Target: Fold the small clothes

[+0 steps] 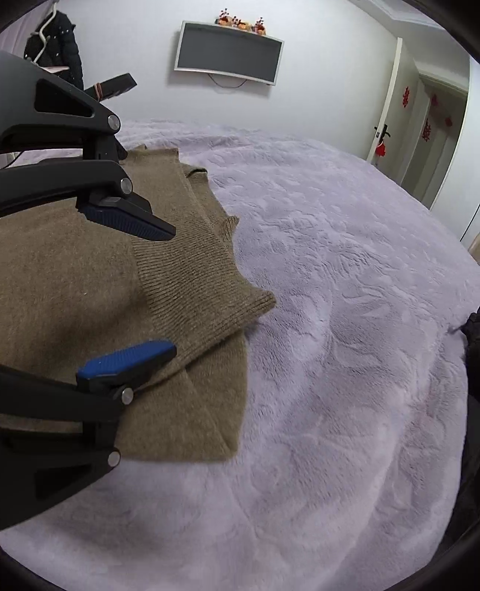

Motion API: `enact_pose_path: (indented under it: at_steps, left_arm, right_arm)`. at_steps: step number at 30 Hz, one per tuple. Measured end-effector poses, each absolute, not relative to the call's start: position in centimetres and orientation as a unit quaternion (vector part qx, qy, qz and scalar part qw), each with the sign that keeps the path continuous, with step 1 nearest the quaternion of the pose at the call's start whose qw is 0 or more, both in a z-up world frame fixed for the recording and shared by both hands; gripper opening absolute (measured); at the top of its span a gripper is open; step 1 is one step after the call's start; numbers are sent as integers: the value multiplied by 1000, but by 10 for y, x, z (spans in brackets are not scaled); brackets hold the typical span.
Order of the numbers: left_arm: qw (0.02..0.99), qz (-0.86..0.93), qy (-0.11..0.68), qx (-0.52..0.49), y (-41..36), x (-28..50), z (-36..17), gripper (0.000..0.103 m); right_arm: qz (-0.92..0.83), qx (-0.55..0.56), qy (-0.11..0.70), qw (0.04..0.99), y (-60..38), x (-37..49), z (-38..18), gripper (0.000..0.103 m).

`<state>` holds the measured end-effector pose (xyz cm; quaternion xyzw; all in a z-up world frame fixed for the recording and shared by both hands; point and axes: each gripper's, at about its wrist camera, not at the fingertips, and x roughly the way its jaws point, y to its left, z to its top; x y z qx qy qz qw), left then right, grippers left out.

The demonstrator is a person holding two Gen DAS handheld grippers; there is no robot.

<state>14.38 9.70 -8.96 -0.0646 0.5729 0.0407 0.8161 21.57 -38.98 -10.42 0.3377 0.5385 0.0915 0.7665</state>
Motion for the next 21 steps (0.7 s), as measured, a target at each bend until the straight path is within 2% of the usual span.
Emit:
enact_pose_path:
  at_steps: [7, 11, 15, 21]
  left_arm:
    - [828, 23, 558, -56, 112, 75, -49, 85]
    - [798, -20, 593, -104, 111, 46, -59, 85]
    - [778, -53, 617, -108, 111, 16, -72, 85]
    - [769, -109, 619, -112, 100, 12, -88, 84]
  right_arm:
    - [128, 353, 547, 748, -394, 151, -80, 62]
    - [148, 359, 561, 731, -376, 99, -79, 64]
    - [147, 378, 577, 709, -370, 40, -89, 66]
    - [97, 440, 591, 669, -373, -12, -133, 67]
